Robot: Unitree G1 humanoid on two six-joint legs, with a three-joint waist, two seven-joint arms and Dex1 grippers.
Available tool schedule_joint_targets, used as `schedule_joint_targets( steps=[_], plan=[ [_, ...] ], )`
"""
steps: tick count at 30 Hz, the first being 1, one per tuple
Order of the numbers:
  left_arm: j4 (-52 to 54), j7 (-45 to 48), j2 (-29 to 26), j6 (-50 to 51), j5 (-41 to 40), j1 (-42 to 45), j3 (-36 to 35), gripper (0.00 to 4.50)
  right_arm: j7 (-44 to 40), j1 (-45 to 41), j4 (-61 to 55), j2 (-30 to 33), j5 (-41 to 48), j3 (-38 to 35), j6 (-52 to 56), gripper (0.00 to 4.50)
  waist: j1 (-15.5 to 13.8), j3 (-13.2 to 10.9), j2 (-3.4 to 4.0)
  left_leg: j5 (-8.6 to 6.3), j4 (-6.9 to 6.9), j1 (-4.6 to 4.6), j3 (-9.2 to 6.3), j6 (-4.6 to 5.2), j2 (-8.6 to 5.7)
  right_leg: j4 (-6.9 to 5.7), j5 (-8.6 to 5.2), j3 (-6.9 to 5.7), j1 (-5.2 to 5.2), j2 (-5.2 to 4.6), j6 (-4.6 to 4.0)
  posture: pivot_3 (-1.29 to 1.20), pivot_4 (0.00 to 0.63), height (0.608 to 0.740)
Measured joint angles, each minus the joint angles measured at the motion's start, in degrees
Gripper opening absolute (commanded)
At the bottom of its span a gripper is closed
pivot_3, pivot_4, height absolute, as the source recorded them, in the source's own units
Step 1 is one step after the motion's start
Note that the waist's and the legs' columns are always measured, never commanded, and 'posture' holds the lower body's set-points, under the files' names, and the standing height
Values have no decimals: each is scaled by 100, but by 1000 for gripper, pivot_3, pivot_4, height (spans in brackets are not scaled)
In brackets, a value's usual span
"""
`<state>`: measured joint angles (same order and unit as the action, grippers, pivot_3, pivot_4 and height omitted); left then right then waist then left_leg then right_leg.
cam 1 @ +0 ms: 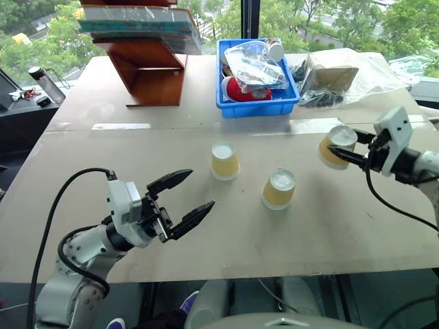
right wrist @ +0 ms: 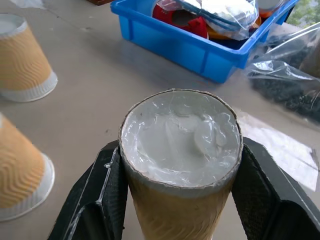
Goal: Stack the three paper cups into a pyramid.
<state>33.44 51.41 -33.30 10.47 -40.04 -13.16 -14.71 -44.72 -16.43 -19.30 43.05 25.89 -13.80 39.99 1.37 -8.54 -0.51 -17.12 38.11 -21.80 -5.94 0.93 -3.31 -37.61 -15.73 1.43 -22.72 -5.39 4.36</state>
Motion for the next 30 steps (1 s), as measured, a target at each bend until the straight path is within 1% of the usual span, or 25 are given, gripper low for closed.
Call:
schedule_joint_targets(
  steps=[3, 8, 11, 14, 21, 24, 30],
  plan=[
    [-146, 116, -64, 27, -2, 106, 24, 4500, 634, 327, -919, -238, 168, -168, 501, 2251, -21, 1, -2, 0, 5, 3, -1, 0, 4, -3, 0, -2, 4, 7, 0, 0, 150, 740],
    [-363, 261, -162, 64, -11, 319, 33, 4500, 1631, 963, -2106, -873, 215, -70, 1075, 2251, -98, 0, -5, 0, 6, -6, -13, 0, 2, 4, 0, -12, 3, 7, 0, 0, 150, 740],
    [-477, 366, -213, 80, -12, 425, 61, 4500, 2064, 1359, -2544, -1031, 98, 185, 1221, 2251, -90, 1, -5, 0, 6, -5, -13, 0, -3, 6, 0, -11, 3, 4, 0, 0, 150, 740],
    [-578, 488, -218, 86, -11, 493, 94, 4500, 2425, 1617, -2760, -1187, -43, 292, 1288, 2251, -68, 0, -5, 1, 7, -3, -13, -1, -4, 1, 0, -11, 3, 5, 0, 0, 150, 740],
    [-733, 665, -242, 86, -9, 550, 119, 4500, 2688, 1846, -3080, -1424, 36, 374, 1453, 2251, -62, 0, -7, 1, 8, -2, -13, -1, 0, 1, 0, -10, 5, 10, 0, 0, 150, 740],
    [-736, 720, -249, 86, -9, 553, 119, 4500, 2803, 1850, -3174, -1646, 204, 411, 1604, 2251, -61, 2, -9, 1, 8, 0, -13, -1, 0, 0, 0, -11, 5, 9, 0, 0, 150, 740],
    [-736, 748, -248, 87, -8, 552, 119, 4500, 3006, 1823, -3200, -1788, 378, 484, 1785, 2251, -61, 2, -9, 1, 8, 0, -13, -1, 0, -1, 0, -11, 5, 10, 0, 0, 150, 740]
  ],
)
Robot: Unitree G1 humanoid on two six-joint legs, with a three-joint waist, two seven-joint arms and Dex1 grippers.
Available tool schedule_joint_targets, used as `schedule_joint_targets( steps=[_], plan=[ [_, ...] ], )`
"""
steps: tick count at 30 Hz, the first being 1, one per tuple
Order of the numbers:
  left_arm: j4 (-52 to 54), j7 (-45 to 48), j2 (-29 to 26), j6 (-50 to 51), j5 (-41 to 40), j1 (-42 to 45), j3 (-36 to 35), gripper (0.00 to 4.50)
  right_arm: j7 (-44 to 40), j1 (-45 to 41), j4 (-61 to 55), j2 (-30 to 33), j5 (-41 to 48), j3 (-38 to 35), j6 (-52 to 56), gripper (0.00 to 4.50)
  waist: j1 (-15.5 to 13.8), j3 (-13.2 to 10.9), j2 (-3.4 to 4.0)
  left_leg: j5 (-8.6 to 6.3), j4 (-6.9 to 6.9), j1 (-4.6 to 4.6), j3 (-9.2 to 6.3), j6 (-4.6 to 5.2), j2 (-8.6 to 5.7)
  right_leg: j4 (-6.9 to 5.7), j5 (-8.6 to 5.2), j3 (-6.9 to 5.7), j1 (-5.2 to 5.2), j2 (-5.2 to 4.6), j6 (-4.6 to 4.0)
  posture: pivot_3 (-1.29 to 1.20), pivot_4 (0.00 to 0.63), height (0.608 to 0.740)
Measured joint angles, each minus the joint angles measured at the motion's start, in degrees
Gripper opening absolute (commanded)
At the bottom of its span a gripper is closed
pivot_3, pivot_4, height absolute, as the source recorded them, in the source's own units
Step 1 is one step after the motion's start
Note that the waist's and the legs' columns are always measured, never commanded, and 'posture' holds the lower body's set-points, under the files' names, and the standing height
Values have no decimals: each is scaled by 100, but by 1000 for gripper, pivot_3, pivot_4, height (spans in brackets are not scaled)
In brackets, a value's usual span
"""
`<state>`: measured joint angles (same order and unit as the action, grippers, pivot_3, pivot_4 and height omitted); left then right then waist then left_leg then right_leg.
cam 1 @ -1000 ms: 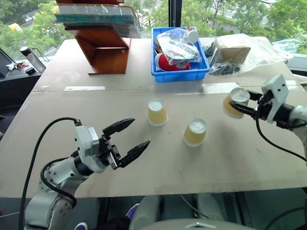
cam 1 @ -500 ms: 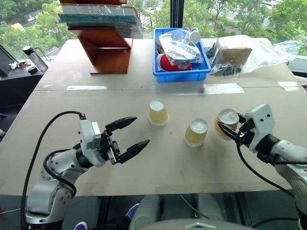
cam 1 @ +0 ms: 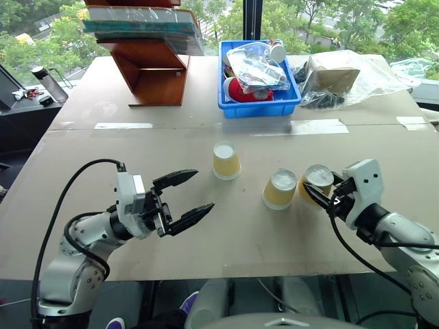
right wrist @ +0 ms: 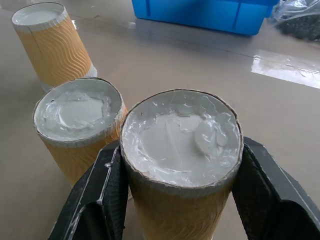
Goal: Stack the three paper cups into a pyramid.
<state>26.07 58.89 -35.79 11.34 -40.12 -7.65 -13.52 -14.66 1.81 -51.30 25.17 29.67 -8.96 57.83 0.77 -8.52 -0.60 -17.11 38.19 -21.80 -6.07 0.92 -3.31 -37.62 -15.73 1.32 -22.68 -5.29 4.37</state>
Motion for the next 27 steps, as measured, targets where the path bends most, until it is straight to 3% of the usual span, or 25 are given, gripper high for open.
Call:
schedule_joint_targets(
  steps=[8, 9, 12, 19, 27],
  plan=[
    [0, 9, 0, 5, 0, -1, 0, 4500, 55, 100, 11, -144, 22, 211, 2, 2251, 0, 0, -1, 0, 0, 0, 0, 0, 0, -1, 0, 0, 0, 0, 0, 0, 150, 740],
    [0, 10, 0, 5, 0, -1, 0, 4500, 43, 152, 16, -161, 30, 245, -16, 3118, 1, 0, 0, 0, 0, 0, 0, 0, 0, -1, 0, 0, 0, 0, 0, 0, 150, 740],
    [-1, 10, 0, 5, 0, -1, 5, 4500, 7, 198, 22, -177, 21, 280, -114, 4411, 3, 1, -1, 0, 1, 1, 1, 0, 0, -1, 0, 1, 1, 0, 0, 0, 150, 740],
    [-58, 10, 0, 10, 6, 106, 40, 4500, -448, 618, 75, 328, 6, 90, -549, 4470, -8, 1, -2, 0, 2, 2, 0, 0, -1, -1, 0, -1, 4, 1, 0, 0, 150, 740],
    [-236, -361, -4, 239, 243, 281, 111, 4500, -1581, 1167, 147, 813, 421, -777, -1395, 4470, -3, 1, -4, -1, 3, 7, -1, 1, 0, -1, 0, -1, 11, 2, 1, 0, 150, 740]
  ],
)
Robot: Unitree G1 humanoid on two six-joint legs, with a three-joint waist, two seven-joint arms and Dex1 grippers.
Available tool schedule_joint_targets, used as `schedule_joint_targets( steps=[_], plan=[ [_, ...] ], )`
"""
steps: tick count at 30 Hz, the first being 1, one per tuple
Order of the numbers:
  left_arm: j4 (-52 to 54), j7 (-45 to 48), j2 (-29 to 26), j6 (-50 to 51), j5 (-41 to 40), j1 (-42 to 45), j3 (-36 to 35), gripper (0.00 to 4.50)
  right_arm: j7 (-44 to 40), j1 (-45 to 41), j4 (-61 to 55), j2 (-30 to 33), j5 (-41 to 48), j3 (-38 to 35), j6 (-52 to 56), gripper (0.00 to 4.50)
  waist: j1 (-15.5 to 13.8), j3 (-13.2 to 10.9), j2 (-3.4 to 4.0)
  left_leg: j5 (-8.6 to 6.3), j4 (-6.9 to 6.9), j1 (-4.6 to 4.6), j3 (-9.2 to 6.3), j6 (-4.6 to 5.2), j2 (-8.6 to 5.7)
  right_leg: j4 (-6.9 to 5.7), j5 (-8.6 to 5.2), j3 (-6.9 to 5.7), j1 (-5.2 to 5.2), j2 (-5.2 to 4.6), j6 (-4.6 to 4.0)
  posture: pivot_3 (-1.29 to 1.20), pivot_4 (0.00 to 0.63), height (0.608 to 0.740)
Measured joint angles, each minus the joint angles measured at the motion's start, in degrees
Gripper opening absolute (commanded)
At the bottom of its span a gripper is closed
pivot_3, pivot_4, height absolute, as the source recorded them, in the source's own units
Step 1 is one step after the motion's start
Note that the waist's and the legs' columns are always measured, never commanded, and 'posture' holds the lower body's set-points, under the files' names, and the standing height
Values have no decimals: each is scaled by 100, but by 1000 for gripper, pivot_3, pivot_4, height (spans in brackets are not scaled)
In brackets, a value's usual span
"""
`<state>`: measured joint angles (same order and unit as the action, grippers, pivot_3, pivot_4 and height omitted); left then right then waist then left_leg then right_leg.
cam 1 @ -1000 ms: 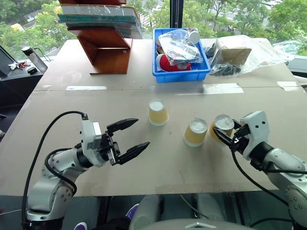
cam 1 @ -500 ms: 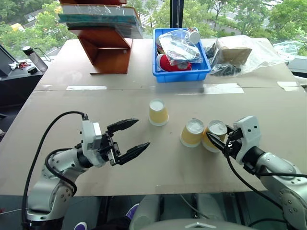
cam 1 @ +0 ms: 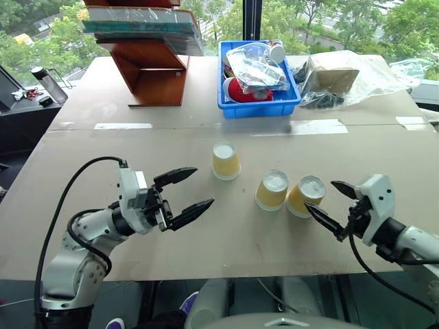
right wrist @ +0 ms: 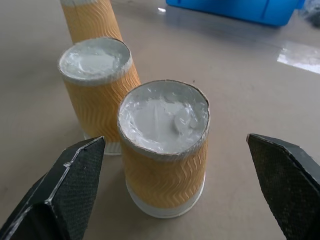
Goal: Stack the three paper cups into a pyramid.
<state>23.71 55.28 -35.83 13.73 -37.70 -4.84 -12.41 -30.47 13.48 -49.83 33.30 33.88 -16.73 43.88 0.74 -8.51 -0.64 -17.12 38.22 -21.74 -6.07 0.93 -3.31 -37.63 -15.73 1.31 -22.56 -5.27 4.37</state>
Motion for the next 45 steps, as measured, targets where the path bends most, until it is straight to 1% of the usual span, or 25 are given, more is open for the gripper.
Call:
schedule_joint_targets(
  steps=[2, 3, 6, 8, 12, 16, 21, 26, 31, 34, 35, 45],
  plan=[
    [-99, -328, -79, 291, 226, 135, 132, 4500, -499, 180, 0, 42, 254, -363, -431, 4470, -18, -1, -2, 0, 2, 0, -6, 0, 0, -1, 0, -5, 4, 1, 0, 0, 150, 740],
    [-203, -541, -140, 565, 373, 291, 229, 4500, -936, 304, 8, 76, 529, -698, -792, 4470, -27, -2, -3, 0, 4, 0, -7, 1, -1, -1, 0, -6, 5, 2, 0, 0, 150, 740],
    [-422, -754, -181, 927, 463, 753, 393, 4500, -1596, 353, 106, 317, 1122, -1189, -1099, 4470, -11, -3, -11, 0, 10, 4, -9, 1, 0, -1, 1, -7, 15, 4, 1, 0, 150, 740],
    [-622, -830, -180, 1177, 489, 1219, 476, 4500, -1981, 340, 247, 594, 1472, -1503, -1272, 4470, -11, -3, -15, 0, 13, 10, -9, 1, 0, -3, 1, -7, 19, 4, 1, 0, 150, 740],
    [-1197, -886, -140, 1372, 625, 1871, 673, 4500, -2296, 266, 326, 901, 1639, -1585, -1429, 4470, 3, -3, -15, 0, 10, 10, -10, 0, 0, -6, 1, -8, 17, 5, 1, 0, 150, 740],
    [-1902, -680, -81, 1371, 809, 2334, 910, 4500, -2461, 242, 369, 1074, 1769, -1603, -1551, 4470, -5, -5, -18, 0, 12, 6, -10, 0, -1, -2, 1, -8, 17, 3, 1, 0, 150, 740],
    [-2567, -271, 109, 1157, 1018, 2850, 1256, 4500, -2541, 400, 365, 1075, 1770, -1639, -1788, 4470, -41, -6, -22, 0, 13, 3, -19, 0, -3, -1, 1, -15, 17, 0, 1, 0, 150, 740],
    [-3195, -9, 358, 684, 1419, 3243, 1539, 4500, -2456, 714, 225, 1072, 1839, -1771, -1801, 4470, -22, -6, -23, 1, 14, 2, -18, -1, -6, -3, 1, -14, 16, -2, 1, 0, 150, 740],
    [-3853, 209, 542, 173, 1767, 3556, 1634, 4500, -2429, 1012, 19, 1040, 1814, -1828, -1988, 4470, -18, -6, -28, 1, 18, 2, -18, -1, -7, -6, 1, -15, 17, -1, 2, 0, 150, 740],
    [-4026, 259, 634, 61, 1838, 3687, 1682, 4500, -2417, 1047, 5, 1028, 1812, -1828, -2050, 4470, -27, -7, -31, 1, 20, 0, -18, 0, -10, -6, 1, -15, 17, -4, 2, 0, 150, 740],
    [-4105, 331, 693, 23, 1838, 3809, 1686, 3920, -2392, 1088, -3, 1013, 1813, -1829, -2084, 4500, -19, -8, -32, 1, 20, 0, -21, 0, -10, -8, 1, -18, 16, -4, 2, 0, 150, 740],
    [-4157, 451, 797, 8, 1832, 3984, 1669, 3920, -2259, 1311, 1, 829, 1615, -1829, -2335, 4500, -10, -8, -32, 1, 20, 1, -22, -1, -10, -10, 1, -18, 16, -3, 2, 0, 150, 740]
  ],
)
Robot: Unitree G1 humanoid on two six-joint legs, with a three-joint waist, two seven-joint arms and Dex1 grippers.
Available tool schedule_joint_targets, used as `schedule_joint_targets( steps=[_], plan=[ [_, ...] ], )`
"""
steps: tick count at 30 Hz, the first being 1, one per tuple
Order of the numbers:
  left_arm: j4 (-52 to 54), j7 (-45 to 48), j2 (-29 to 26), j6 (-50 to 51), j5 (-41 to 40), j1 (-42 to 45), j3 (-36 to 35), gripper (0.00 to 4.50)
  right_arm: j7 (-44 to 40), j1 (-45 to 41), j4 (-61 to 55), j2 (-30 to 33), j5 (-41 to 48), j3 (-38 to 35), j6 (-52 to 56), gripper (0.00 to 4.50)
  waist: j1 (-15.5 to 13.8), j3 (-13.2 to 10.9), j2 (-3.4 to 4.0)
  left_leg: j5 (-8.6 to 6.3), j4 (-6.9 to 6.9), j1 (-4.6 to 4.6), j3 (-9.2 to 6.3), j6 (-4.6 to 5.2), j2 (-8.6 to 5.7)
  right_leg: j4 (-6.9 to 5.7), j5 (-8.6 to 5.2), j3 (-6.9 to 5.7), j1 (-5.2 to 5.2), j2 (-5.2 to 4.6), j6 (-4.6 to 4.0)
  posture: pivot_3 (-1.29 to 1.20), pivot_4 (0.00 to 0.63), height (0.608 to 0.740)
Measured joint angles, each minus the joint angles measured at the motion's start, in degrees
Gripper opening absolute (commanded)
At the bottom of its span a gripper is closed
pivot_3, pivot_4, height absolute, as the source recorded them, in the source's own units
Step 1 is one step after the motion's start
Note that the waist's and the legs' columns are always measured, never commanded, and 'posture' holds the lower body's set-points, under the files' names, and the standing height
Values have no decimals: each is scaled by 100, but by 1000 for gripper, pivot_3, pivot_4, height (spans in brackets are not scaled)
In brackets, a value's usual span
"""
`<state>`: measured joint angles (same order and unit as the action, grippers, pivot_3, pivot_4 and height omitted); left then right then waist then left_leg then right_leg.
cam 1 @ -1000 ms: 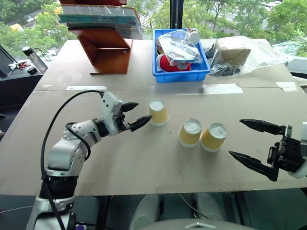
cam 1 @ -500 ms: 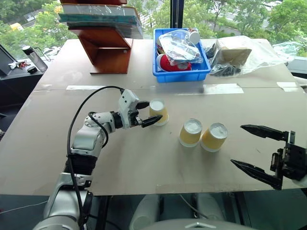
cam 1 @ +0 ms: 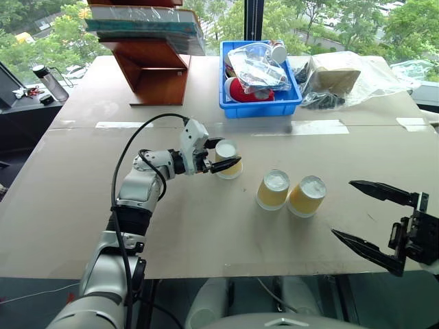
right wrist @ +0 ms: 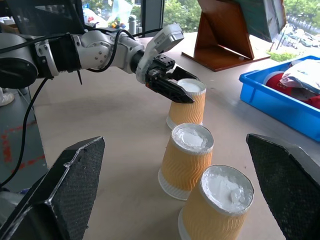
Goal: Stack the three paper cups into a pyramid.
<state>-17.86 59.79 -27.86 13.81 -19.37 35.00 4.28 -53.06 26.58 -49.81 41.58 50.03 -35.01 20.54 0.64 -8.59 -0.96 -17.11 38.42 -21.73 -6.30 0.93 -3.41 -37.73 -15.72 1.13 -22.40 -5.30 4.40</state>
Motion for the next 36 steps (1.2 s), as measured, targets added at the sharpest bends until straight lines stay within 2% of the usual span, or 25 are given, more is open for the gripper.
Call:
schedule_joint_targets(
  steps=[4, 5, 6, 9, 20, 29, 36],
  plan=[
    [158, 5, -32, 97, -5, 0, -38, 3920, 25, 93, 1, -32, -53, 0, -88, 4500, 0, 0, 0, 0, 1, 0, 0, 0, 0, 0, 0, 0, 0, 0, 0, 0, 150, 740],
    [203, 5, -49, 137, -6, 0, -52, 3500, 29, 119, 2, -38, -71, 0, -103, 4500, -1, 0, 0, 0, 1, 0, 0, 0, 0, 0, 0, 0, 0, 0, 0, 0, 150, 740],
    [241, 7, -60, 175, -3, 0, -51, 3380, 35, 134, 4, -48, -99, 0, -118, 4500, -1, 0, 0, 0, 1, 0, 0, 0, 0, 0, 0, 0, 0, 0, 0, 0, 150, 740],
    [361, 13, -71, 252, 1, 0, -38, 2454, 87, 186, 8, -120, -187, 0, -168, 4500, -2, 0, 0, 0, 1, 0, 0, 0, 0, -1, 0, 0, 0, 0, 0, 0, 150, 740],
    [580, 51, -71, 589, -29, 154, -29, 2454, 119, 458, 6, -151, -194, -4, -252, 4500, -4, 0, 0, 0, 2, 0, -1, 0, 0, -1, 0, -1, 0, 0, 0, 0, 150, 740],
    [1341, 549, 75, 2236, -1152, 1670, -25, 2454, 154, 934, -103, -450, -225, -424, -423, 4500, -5, -1, -3, 0, 10, -5, -10, 0, -4, -3, 0, -8, 3, 0, 1, 0, 150, 740],
    [1270, 1031, 254, 2504, -1220, 2034, 400, 2454, 107, 1529, -136, -839, -309, -732, -698, 4500, 9, -1, -1, 0, 10, 1, -4, 0, -4, -8, -1, -1, 5, 3, 1, 0, 150, 740]
  ],
)
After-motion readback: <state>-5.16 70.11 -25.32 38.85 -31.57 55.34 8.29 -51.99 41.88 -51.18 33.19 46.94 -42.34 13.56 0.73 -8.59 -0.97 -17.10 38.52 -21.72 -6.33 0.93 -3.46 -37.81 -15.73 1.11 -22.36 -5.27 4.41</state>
